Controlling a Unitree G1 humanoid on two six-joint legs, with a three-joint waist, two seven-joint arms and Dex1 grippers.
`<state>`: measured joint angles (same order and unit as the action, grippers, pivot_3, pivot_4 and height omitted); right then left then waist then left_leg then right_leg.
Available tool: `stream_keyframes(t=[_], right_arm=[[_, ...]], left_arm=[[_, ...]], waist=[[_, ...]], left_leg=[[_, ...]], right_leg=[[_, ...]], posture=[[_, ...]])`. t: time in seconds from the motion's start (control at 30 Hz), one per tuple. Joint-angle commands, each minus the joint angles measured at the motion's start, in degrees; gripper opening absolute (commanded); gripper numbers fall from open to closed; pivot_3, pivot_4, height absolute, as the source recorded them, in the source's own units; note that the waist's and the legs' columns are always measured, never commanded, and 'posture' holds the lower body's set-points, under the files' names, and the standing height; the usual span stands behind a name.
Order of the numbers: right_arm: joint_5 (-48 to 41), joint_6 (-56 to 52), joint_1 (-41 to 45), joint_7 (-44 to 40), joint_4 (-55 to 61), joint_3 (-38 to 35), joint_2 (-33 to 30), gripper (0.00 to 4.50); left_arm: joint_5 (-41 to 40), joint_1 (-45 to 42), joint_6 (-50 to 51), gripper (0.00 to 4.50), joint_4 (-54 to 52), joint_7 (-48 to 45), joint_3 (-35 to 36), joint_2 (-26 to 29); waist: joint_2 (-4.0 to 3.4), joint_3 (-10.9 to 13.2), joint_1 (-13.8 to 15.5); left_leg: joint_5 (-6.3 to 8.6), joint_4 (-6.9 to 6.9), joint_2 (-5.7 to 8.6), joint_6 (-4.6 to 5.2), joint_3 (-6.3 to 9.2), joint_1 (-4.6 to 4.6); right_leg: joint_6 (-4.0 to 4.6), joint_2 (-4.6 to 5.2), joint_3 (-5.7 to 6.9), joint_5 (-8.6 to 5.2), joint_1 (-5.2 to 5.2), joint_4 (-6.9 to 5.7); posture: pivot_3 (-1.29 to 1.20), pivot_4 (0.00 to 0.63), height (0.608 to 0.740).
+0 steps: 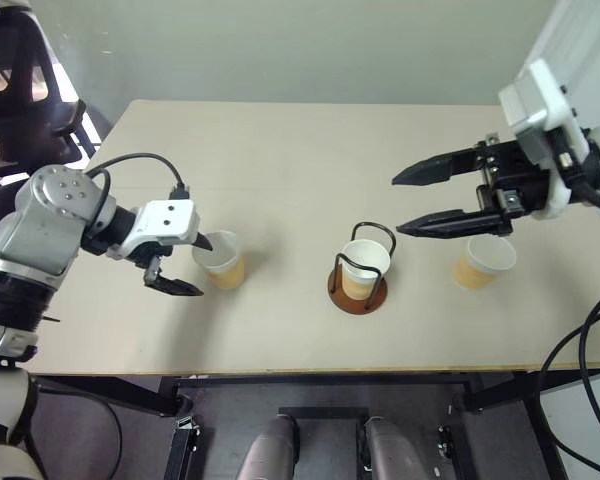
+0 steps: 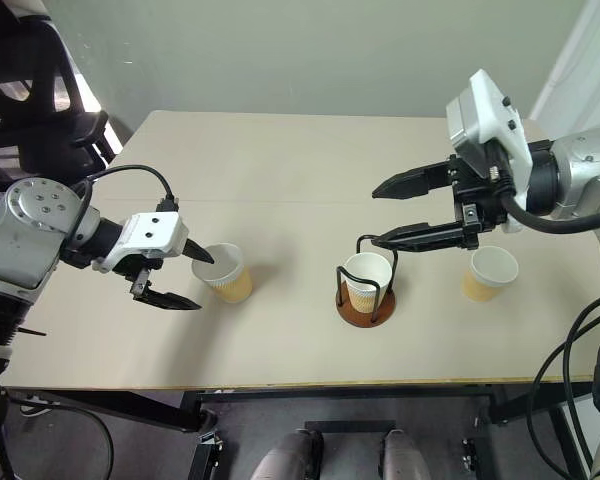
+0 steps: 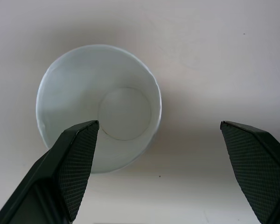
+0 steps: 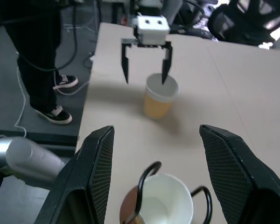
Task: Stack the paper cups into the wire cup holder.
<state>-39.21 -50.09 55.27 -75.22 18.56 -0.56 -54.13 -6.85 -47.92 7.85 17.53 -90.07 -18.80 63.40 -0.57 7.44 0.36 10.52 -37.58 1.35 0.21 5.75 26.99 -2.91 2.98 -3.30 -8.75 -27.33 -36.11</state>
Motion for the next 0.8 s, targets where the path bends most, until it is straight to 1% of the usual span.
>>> stream_keyframes(t=[0.03, 0.13, 0.23, 0.4, 0.47, 0.6, 0.8], right_arm=[[-1.46, 1.79, 0.24, 0.1, 1.14, -2.49, -0.72, 2.9], [-1.78, 1.43, 0.19, 0.39, 0.96, -2.33, -1.1, 2.9], [-2.25, 0.46, 0.34, 0.55, 0.54, -2.0, -1.7, 2.92], [-2.22, 0.22, 0.31, 0.83, 0.09, -1.74, -2.16, 2.92], [-2.26, 0.28, 0.13, 0.88, 0.14, -1.74, -2.32, 2.92], [-2.25, 0.32, -0.19, 0.98, 0.14, -1.76, -2.53, 2.92], [-2.4, 0.2, -0.48, 1.32, -0.02, -1.79, -2.75, 2.92]], left_arm=[[1.09, -0.05, -1.21, 4.5, 0.74, -1.69, 1.73, -0.37], [1.89, -0.48, -2.46, 4.5, 1.89, -1.52, 1.66, -1.45], [2.3, -1.14, -3.64, 3.89, 2.63, -1.89, 1.82, -2.68], [1.95, -3.08, -4.14, 2.19, 3.69, -2.43, 0.33, -3.17], [1.22, -4.07, -3.94, 1.41, 3.77, -2.43, -0.65, -2.92], [0.32, -6.44, -4.07, 0.01, 4.31, -2.43, -2.82, -2.66], [-1.47, -7.89, -3.82, 0.01, 3.89, -2.43, -5.46, -1.8]], waist=[[0.0, 0.0, 0.0], [0.0, 0.0, -0.01], [0.0, 0.0, 0.0], [0.0, 0.0, 0.0], [0.0, 0.0, 0.0], [0.01, 0.0, 0.0], [0.0, 0.0, -0.01]], left_leg=[[-0.01, 0.0, 0.0, 0.0, 0.0, 0.0], [-0.03, 0.0, 0.0, 0.0, 0.0, -0.01], [-0.04, -0.02, 0.0, 0.0, 0.0, -0.01], [-0.04, -0.05, 0.0, 0.0, 0.0, 0.0], [-0.04, -0.06, 0.0, 0.0, 0.0, 0.0], [-0.04, -0.08, 0.0, 0.0, 0.0, 0.0], [-0.04, -0.14, 0.0, 0.0, 0.01, 0.01]], right_leg=[[0.0, 0.0, 0.0, 0.0, 0.0, 0.0], [0.01, 0.0, 0.0, 0.01, 0.0, -0.04], [0.02, 0.0, 0.0, 0.01, 0.0, -0.06], [0.02, 0.0, 0.01, 0.02, 0.0, -0.07], [0.01, 0.0, 0.01, 0.02, 0.0, -0.08], [0.01, 0.0, 0.01, 0.02, 0.01, -0.09], [0.01, 0.0, 0.01, 0.02, 0.02, -0.13]], posture=[[0.0, 0.15, 0.74], [0.0, 0.15, 0.74], [0.0, 0.15, 0.74], [0.0, 0.15, 0.74], [0.0, 0.15, 0.74], [0.0, 0.15, 0.74], [0.0, 0.15, 0.74]])
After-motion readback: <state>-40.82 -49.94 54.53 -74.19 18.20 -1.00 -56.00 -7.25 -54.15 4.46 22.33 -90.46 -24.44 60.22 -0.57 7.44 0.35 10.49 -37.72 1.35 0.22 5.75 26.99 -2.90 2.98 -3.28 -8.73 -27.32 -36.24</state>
